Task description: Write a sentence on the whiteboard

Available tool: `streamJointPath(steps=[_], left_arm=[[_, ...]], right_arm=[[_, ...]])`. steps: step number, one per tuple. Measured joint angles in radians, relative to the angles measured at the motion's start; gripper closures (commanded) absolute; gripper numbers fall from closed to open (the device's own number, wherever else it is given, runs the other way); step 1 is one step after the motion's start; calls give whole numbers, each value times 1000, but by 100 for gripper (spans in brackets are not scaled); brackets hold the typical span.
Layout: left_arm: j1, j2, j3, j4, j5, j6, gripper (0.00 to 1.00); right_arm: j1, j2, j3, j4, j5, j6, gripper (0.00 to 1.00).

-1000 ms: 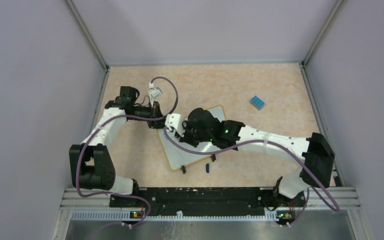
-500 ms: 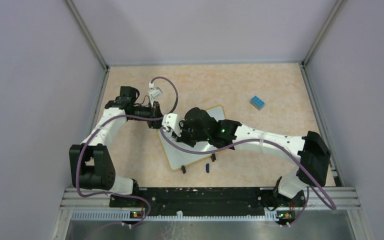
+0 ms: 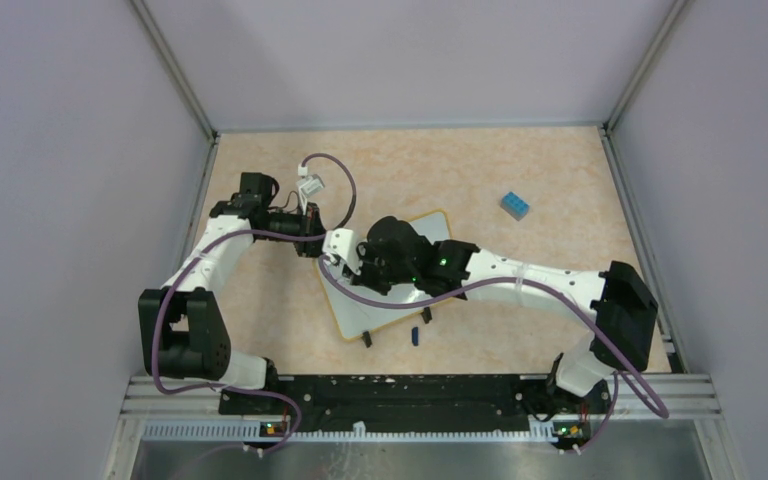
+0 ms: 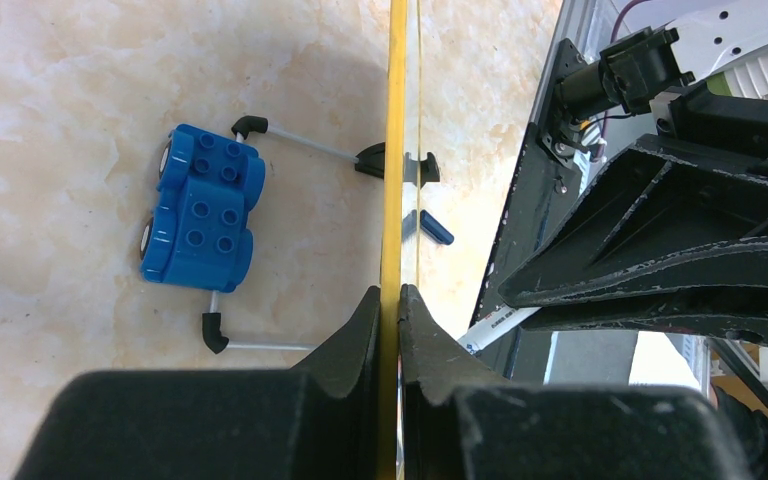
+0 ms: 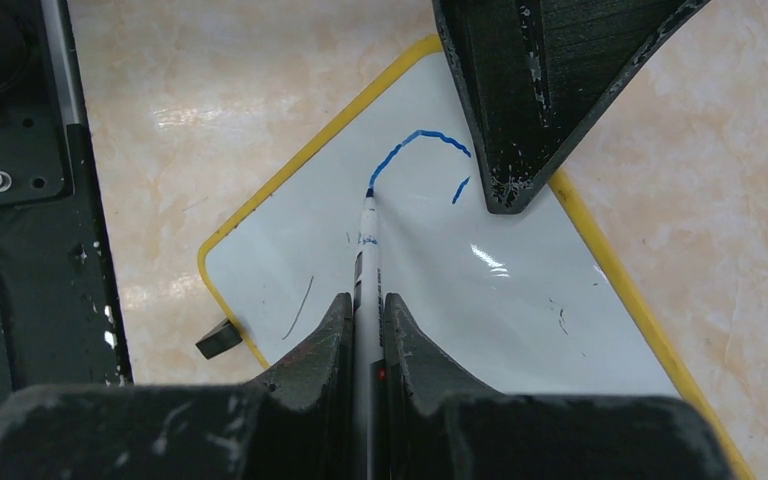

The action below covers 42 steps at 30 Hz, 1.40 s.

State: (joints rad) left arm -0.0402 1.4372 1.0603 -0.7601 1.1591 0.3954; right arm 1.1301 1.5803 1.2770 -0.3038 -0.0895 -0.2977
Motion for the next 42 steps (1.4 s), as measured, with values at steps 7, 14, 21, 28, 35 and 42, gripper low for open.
streamJointPath(steps=[7, 14, 21, 28, 35, 42], left_arm=[[0, 0, 0, 0, 0, 0, 100], [0, 0, 0, 0, -1, 0, 100], [0, 0, 0, 1, -2, 0, 100], [0, 0, 0, 1, -3, 0, 100], [0, 0, 0, 0, -1, 0, 100], [0, 0, 0, 0, 0, 0, 100]], right_arm=[[-8, -13, -26, 5, 1, -6, 100], [-27, -39, -54, 1, -1, -8, 100], [-51, -55, -54, 1, 0, -6, 100], [-51, -55, -54, 1, -11, -6, 100], [-47, -55, -51, 1, -14, -5, 100], [-46, -51, -35, 6, -17, -3, 100]])
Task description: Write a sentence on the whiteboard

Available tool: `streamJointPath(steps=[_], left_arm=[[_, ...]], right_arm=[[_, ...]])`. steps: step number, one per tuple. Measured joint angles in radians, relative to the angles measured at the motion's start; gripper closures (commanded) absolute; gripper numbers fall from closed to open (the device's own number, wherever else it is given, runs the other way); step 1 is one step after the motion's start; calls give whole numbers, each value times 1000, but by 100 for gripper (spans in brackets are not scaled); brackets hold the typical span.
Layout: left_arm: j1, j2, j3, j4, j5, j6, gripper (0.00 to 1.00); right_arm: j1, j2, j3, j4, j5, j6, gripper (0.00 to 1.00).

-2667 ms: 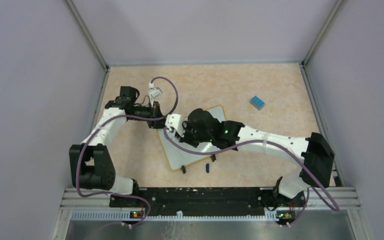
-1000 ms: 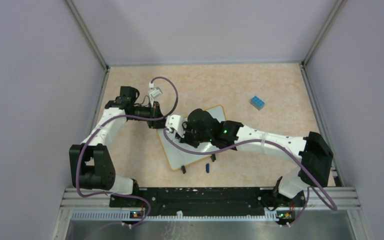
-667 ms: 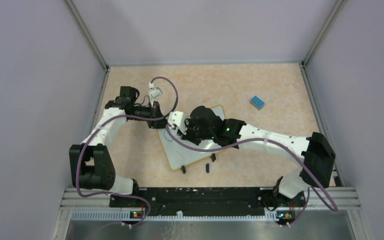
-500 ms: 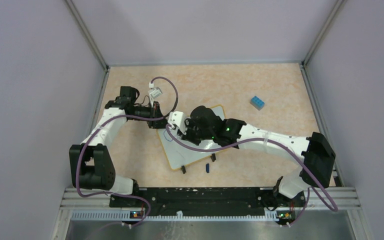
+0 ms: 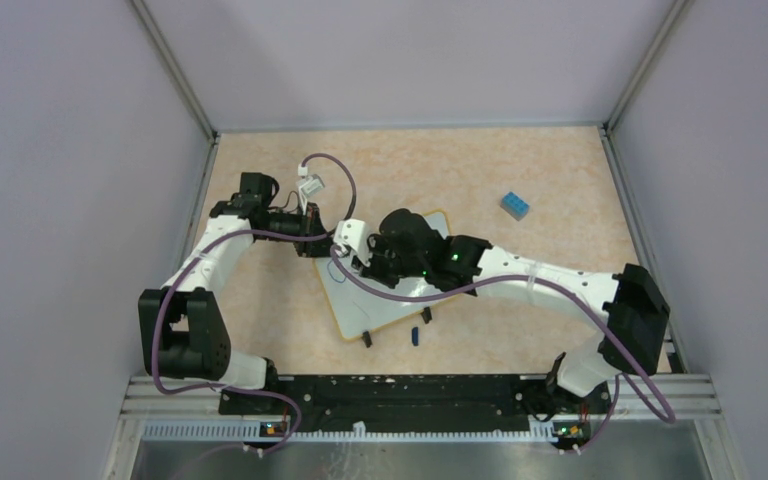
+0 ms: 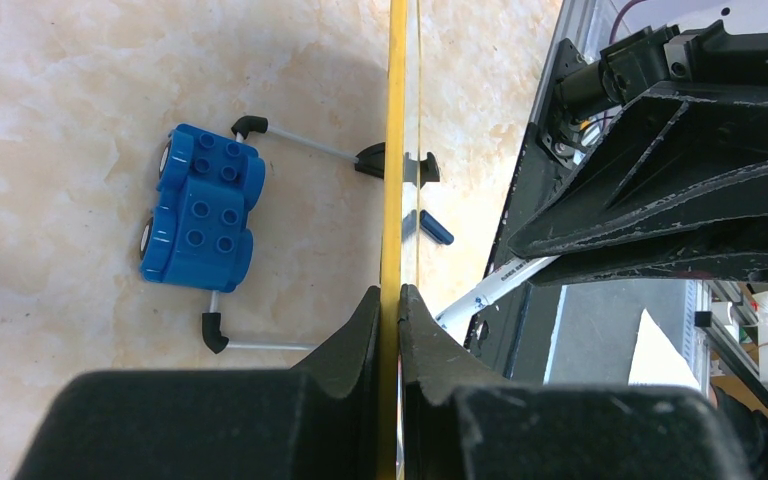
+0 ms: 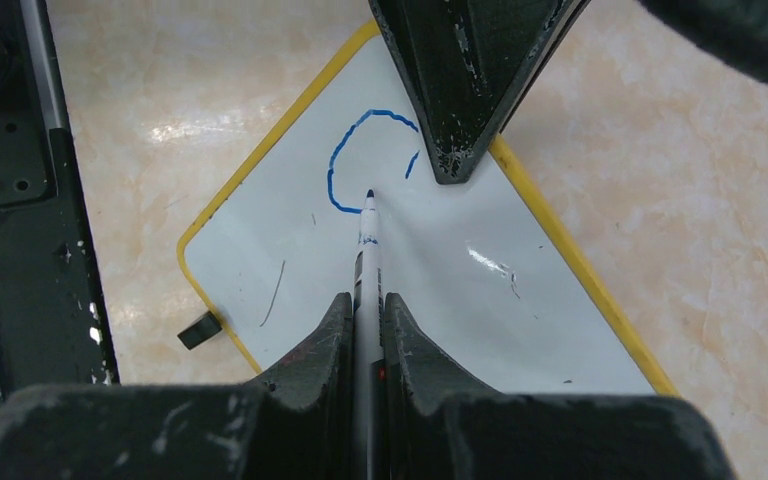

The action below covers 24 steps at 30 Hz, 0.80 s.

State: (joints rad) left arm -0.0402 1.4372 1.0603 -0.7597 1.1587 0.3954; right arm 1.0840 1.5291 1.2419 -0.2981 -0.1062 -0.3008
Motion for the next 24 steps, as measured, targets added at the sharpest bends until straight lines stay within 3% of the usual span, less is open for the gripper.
streamJointPath(steps=[24], left_arm=[[0, 0, 0, 0, -3, 0, 100]], right_arm=[[-3, 20, 15, 5, 5, 8, 100]])
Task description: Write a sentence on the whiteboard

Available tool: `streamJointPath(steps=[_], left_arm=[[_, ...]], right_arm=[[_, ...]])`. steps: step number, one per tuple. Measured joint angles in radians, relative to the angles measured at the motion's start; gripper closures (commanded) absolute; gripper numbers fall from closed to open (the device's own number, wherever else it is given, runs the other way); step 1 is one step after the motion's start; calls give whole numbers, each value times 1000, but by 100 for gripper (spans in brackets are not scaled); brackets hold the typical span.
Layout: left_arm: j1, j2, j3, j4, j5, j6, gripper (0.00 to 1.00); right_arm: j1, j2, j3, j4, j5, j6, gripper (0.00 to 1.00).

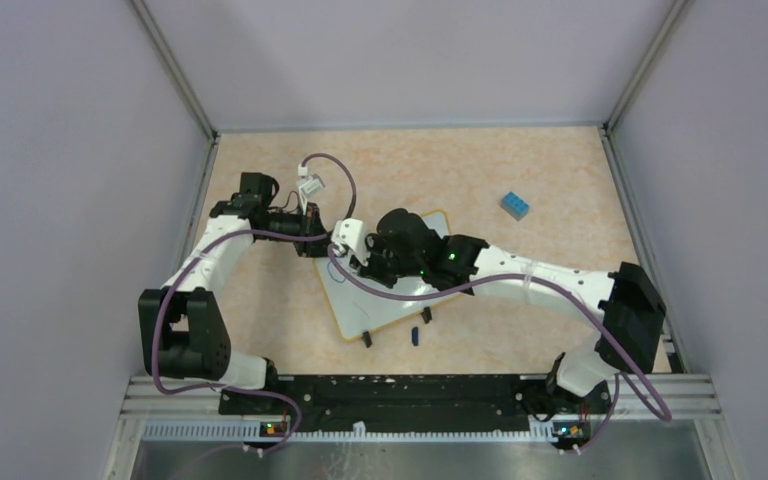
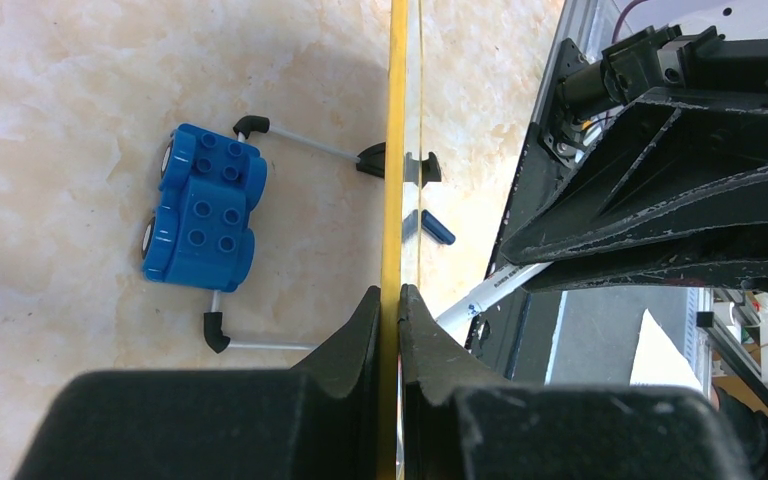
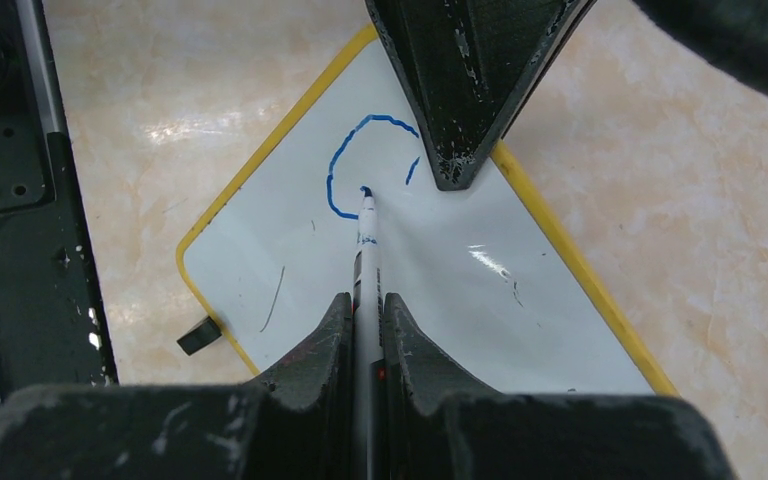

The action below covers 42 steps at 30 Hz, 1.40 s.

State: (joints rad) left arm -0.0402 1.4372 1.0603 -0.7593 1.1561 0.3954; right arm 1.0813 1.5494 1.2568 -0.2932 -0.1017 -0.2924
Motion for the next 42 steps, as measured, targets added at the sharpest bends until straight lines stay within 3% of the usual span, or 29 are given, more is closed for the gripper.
streamJointPath(steps=[42], left_arm=[[0, 0, 0, 0, -1, 0, 100]], right_arm=[[2, -34, -59, -11, -24, 0, 100]])
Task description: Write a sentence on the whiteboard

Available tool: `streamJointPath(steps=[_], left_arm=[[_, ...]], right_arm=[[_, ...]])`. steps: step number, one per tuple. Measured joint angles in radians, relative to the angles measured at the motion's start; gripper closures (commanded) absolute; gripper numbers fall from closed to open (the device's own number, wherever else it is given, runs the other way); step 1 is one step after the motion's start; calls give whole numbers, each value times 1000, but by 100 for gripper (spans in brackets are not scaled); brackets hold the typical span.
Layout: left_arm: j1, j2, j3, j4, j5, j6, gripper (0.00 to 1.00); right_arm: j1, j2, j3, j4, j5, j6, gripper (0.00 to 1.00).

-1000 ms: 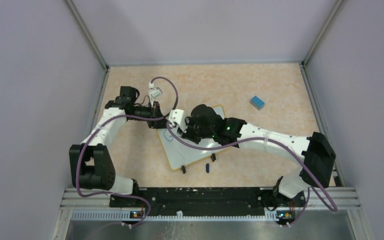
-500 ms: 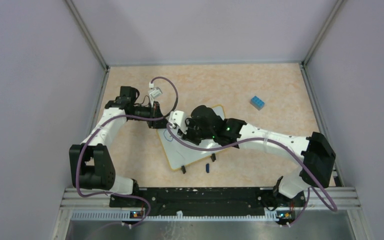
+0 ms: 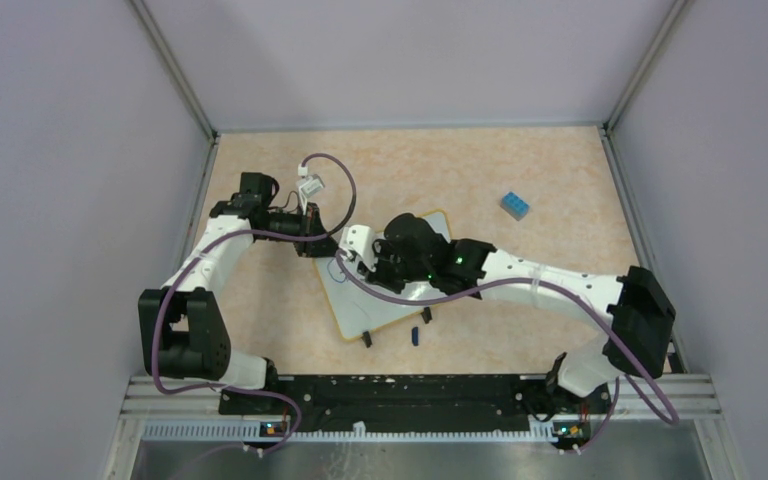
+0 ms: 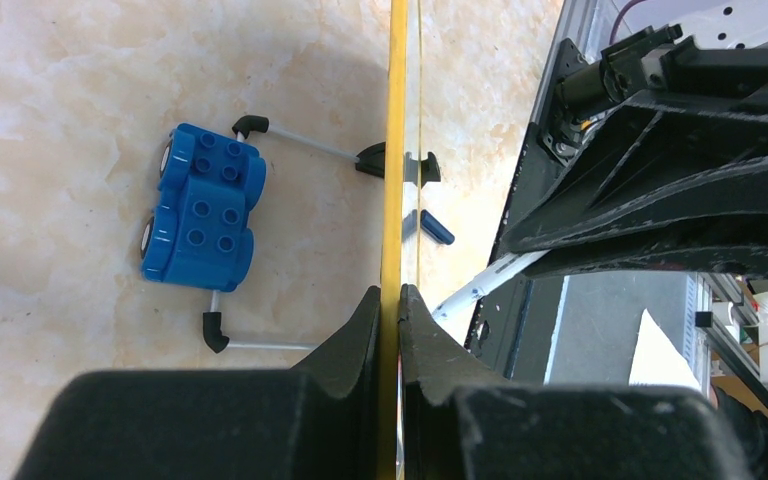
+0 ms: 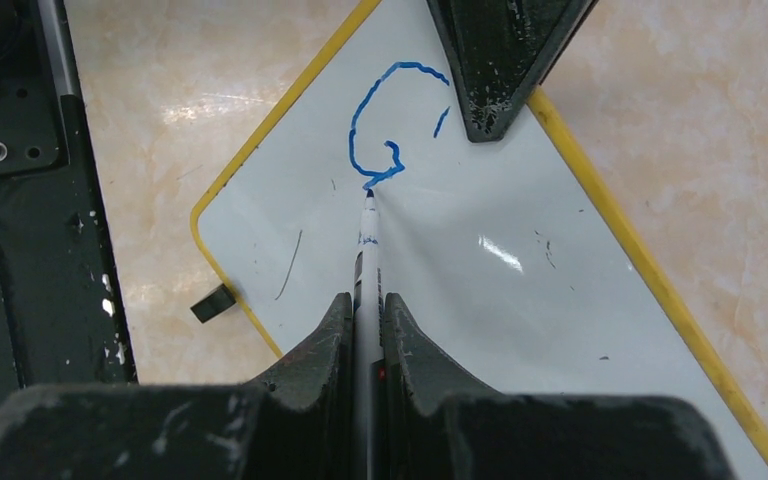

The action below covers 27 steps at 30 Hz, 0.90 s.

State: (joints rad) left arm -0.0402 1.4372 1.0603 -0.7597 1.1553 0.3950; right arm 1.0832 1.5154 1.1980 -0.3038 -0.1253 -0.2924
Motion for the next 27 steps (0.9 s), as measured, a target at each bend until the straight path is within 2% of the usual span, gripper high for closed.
streamJointPath(steps=[8, 27], left_arm=[[0, 0, 0, 0, 2, 0, 100], [0, 0, 0, 0, 3, 0, 100]], right_arm=[[-50, -83, 0, 0, -7, 24, 100], [-53, -53, 0, 4, 48, 32, 100]])
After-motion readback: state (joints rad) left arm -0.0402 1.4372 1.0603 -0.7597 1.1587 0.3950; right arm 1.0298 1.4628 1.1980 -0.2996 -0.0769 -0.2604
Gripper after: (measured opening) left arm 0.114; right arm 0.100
